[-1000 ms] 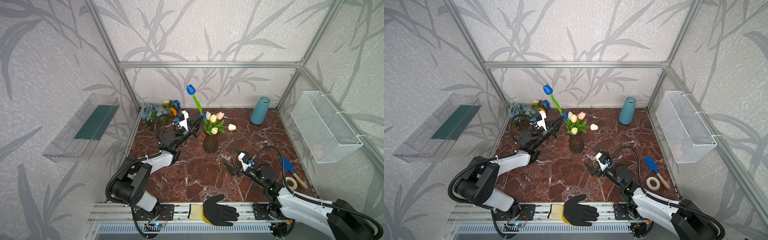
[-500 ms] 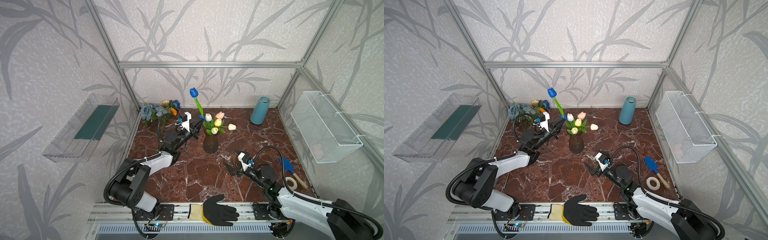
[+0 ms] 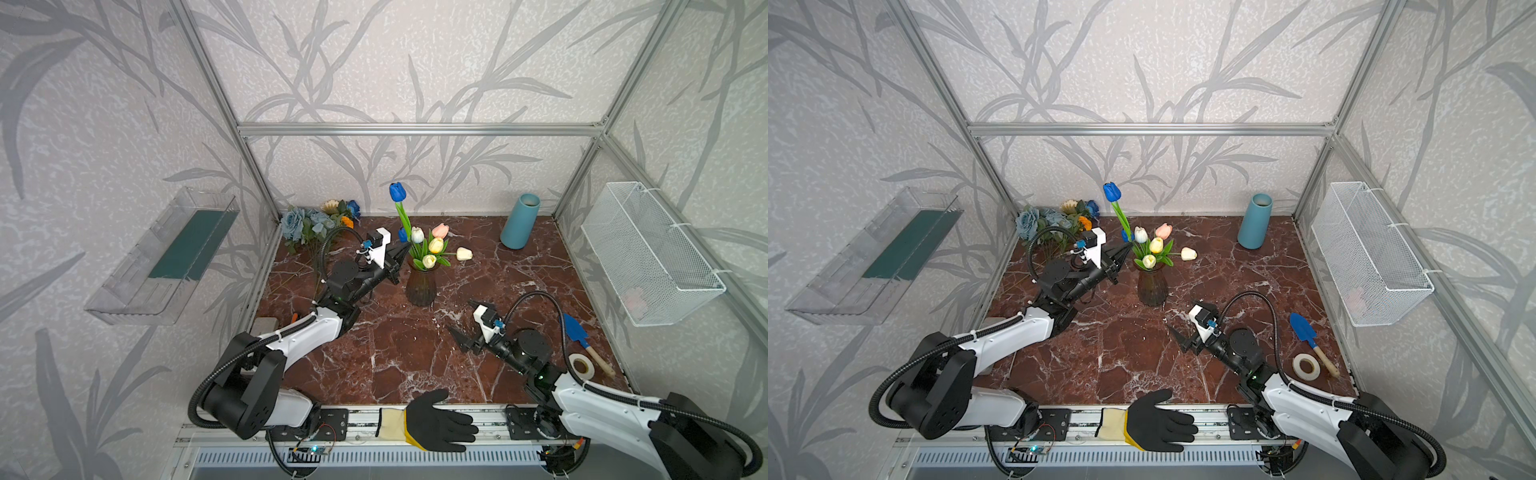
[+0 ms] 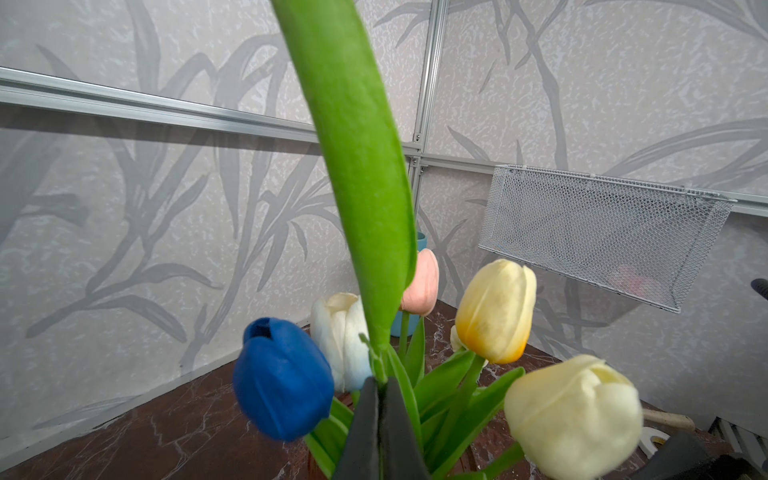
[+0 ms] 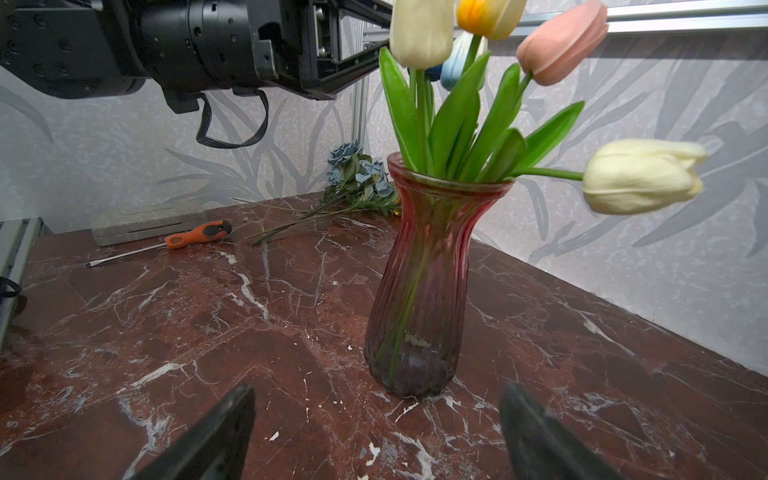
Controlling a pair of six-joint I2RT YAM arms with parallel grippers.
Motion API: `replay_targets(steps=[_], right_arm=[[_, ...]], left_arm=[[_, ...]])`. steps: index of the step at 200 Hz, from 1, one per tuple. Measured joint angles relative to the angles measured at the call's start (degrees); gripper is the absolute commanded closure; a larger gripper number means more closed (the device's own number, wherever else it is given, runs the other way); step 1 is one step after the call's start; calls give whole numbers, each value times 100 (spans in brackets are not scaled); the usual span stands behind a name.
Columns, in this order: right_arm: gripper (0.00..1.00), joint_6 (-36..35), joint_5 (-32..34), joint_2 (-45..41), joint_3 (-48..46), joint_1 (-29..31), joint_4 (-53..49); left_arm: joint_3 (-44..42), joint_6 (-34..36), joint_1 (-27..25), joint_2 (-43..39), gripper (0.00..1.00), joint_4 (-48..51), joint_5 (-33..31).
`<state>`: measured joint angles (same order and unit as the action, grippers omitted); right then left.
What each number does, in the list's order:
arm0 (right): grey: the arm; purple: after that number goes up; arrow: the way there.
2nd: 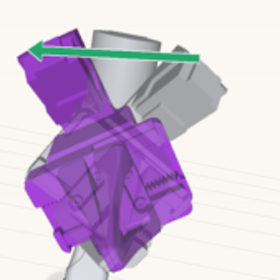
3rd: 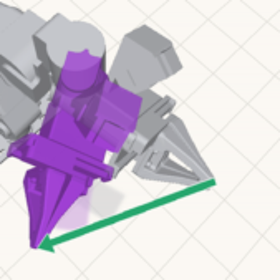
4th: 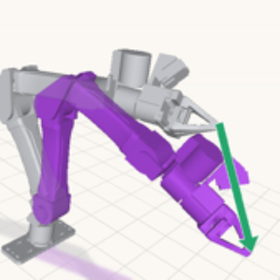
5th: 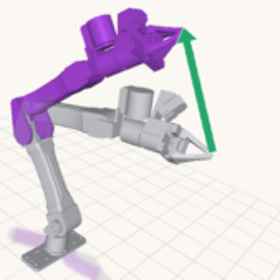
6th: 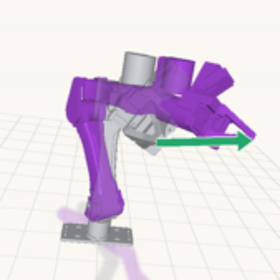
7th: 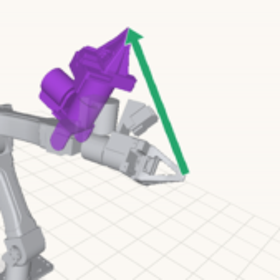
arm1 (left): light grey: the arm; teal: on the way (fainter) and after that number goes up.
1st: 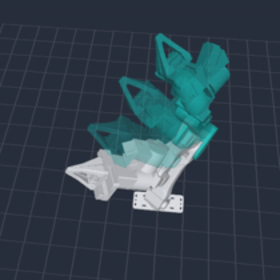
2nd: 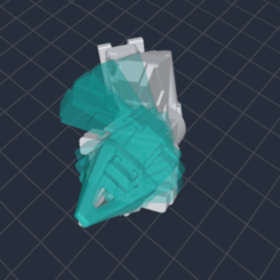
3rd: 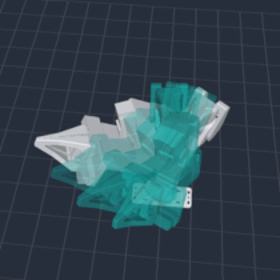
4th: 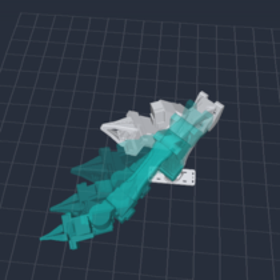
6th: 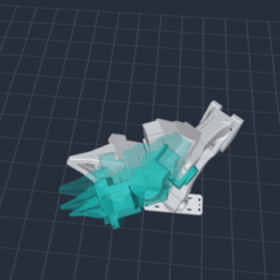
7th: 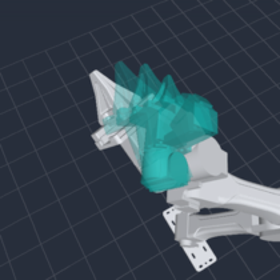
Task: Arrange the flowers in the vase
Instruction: 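Carry the blue tulip over the pink vase with the left gripper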
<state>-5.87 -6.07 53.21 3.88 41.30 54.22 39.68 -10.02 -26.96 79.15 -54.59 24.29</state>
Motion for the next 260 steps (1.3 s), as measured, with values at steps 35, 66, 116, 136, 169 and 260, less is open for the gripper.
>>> replay_targets(steps=[35, 66, 116, 136, 169, 260], right_arm=[[8, 2, 0, 0, 0, 0, 0], [8, 4, 0, -2, 0, 0, 0], [8, 4, 0, -4, 0, 0, 0], [8, 4, -2, -4, 0, 0, 0], [8, 4, -4, -4, 0, 0, 0], [8, 4, -4, -4, 0, 0, 0]], left_arm=[[0, -2, 0, -286, 100, 236, -44], [17, 7, 0, -533, 100, 514, -81], [87, 116, 0, -793, 100, 960, -201], [146, 181, 0, -837, 100, 1086, -232], [195, 249, 0, -728, 100, 1132, -232], [247, 254, -2, -138, 100, 1244, -170]])
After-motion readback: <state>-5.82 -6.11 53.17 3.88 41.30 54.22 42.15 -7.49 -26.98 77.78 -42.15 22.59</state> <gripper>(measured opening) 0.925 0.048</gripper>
